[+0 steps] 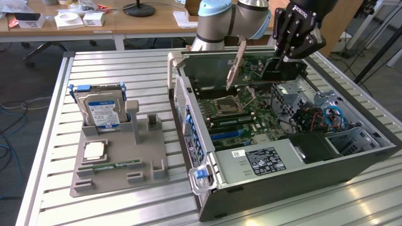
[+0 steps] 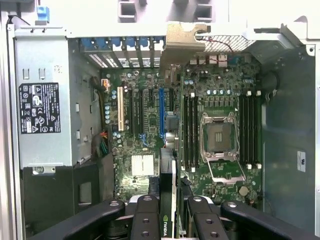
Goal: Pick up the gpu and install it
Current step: 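Insert the gpu into the slot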
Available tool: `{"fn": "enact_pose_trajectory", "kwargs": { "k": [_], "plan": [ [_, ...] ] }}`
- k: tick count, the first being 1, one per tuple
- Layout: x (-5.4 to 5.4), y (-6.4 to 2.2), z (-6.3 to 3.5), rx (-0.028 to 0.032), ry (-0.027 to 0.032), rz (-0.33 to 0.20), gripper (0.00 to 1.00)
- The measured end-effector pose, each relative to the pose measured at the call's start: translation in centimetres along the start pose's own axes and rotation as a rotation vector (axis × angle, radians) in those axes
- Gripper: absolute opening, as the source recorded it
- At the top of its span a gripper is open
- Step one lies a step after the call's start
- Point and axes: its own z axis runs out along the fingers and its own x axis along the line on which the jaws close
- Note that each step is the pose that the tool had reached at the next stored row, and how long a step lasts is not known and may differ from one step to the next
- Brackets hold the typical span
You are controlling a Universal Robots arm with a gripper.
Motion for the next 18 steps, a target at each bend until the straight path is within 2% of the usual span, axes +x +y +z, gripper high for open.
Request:
{"fn": "enact_pose_trajectory", "kwargs": {
  "k": [1, 3, 5, 11, 16, 18],
  "plan": [
    [0.00, -0.01, 0.02, 0.0016, -0.0001, -0.002, 0.26],
    [-0.01, 0.00, 0.08, 0.0112, -0.0003, -0.009, 0.26],
    [-0.02, 0.00, 0.14, 0.0181, -0.0003, -0.018, 0.26],
    [0.00, 0.12, 0.62, 0.0201, -0.0003, -0.025, 0.26],
    [-0.02, 0.22, 0.90, 0.0313, -0.0005, -0.042, 0.26],
    [-0.02, 0.22, 0.92, 0.0318, -0.0002, -0.047, 0.26]
  ]
}}
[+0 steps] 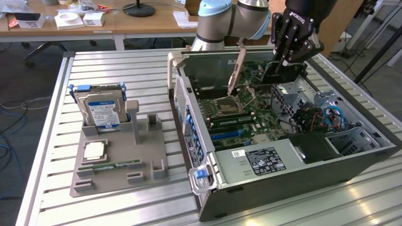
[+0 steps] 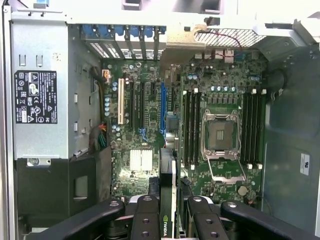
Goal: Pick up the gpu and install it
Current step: 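Insert the gpu into the slot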
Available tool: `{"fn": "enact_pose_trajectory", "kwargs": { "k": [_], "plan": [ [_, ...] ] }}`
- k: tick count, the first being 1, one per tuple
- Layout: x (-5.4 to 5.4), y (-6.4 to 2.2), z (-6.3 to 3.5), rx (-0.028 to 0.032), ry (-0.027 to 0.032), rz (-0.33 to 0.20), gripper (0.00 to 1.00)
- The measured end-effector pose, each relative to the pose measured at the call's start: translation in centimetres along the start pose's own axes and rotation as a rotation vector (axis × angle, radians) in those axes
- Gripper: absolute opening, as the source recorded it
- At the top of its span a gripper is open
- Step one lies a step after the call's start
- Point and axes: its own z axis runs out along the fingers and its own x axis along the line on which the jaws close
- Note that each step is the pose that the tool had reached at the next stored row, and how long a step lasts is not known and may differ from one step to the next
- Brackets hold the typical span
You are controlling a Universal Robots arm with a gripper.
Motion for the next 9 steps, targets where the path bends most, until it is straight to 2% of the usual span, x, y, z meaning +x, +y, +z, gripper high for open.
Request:
{"fn": "enact_pose_trajectory", "kwargs": {
  "k": [9],
  "plan": [
    [-0.1, 0.29, 1.32, 0.0000, -0.0002, -0.003, 0.26]
  ]
}}
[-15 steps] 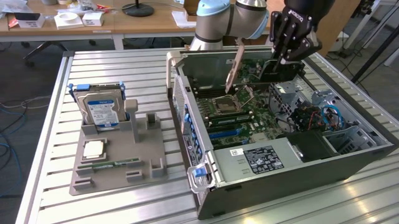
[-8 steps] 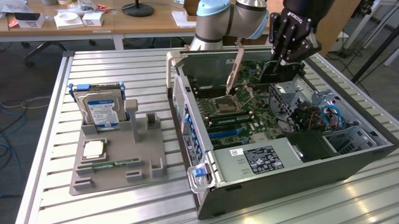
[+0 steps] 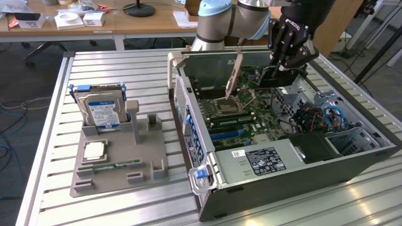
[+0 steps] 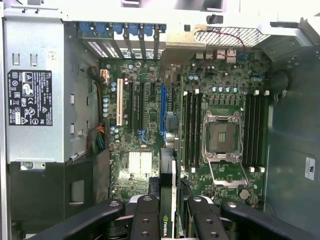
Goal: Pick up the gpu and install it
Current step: 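Insert the gpu into the slot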
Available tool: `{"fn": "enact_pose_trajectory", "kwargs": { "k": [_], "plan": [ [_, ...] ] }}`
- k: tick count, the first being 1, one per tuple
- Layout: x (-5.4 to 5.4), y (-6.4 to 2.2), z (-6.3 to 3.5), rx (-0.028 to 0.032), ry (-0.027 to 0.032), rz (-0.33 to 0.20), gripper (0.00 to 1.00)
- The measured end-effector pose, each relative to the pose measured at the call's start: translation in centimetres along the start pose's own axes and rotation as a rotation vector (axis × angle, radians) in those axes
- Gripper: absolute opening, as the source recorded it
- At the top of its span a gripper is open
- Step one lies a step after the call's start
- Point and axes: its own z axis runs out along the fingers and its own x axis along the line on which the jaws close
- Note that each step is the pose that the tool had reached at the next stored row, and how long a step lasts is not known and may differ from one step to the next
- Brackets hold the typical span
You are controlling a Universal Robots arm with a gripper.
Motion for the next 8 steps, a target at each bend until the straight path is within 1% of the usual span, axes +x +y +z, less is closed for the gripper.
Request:
{"fn": "enact_pose_trajectory", "kwargs": {
  "k": [5, 8],
  "plan": [
    [-0.07, 0.31, 0.84, -0.0002, 0.0000, -0.008, 0.26],
    [-0.09, 0.34, 0.97, -0.0003, 0.0001, -0.011, 0.26]
  ]
}}
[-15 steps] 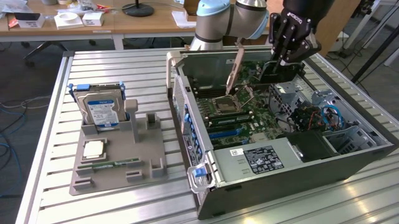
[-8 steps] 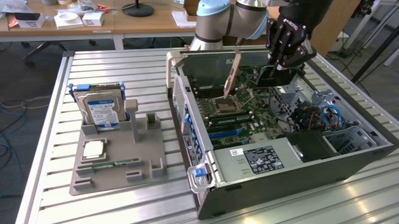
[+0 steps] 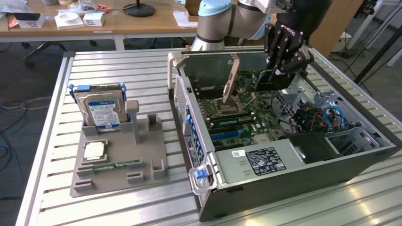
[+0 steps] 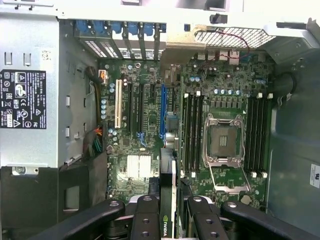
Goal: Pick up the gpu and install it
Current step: 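Insert the gpu into the slot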
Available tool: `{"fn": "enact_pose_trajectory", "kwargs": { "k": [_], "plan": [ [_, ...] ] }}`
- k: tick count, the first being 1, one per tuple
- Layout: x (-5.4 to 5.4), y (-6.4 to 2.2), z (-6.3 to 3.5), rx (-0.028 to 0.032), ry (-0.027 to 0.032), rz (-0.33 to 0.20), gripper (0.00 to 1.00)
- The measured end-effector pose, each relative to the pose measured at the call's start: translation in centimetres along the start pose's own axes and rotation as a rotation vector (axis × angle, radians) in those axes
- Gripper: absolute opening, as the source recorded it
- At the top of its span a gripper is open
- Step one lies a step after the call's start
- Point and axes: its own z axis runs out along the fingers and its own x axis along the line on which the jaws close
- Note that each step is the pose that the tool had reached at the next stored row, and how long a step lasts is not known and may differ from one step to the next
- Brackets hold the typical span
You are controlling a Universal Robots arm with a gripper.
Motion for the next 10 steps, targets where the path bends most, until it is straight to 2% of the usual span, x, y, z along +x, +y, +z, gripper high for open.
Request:
{"fn": "enact_pose_trajectory", "kwargs": {
  "k": [3, 5, 6, 10],
  "plan": [
    [0.00, 0.01, 0.00, -0.0001, -0.0004, 0.000, 0.26],
    [0.00, 0.01, 0.13, 0.0007, -0.0100, 0.000, 0.26],
    [0.01, 0.02, 0.27, 0.0011, -0.0123, 0.000, 0.26],
    [0.02, 0.05, 0.93, 0.0012, -0.0161, -0.006, 0.26]
  ]
}}
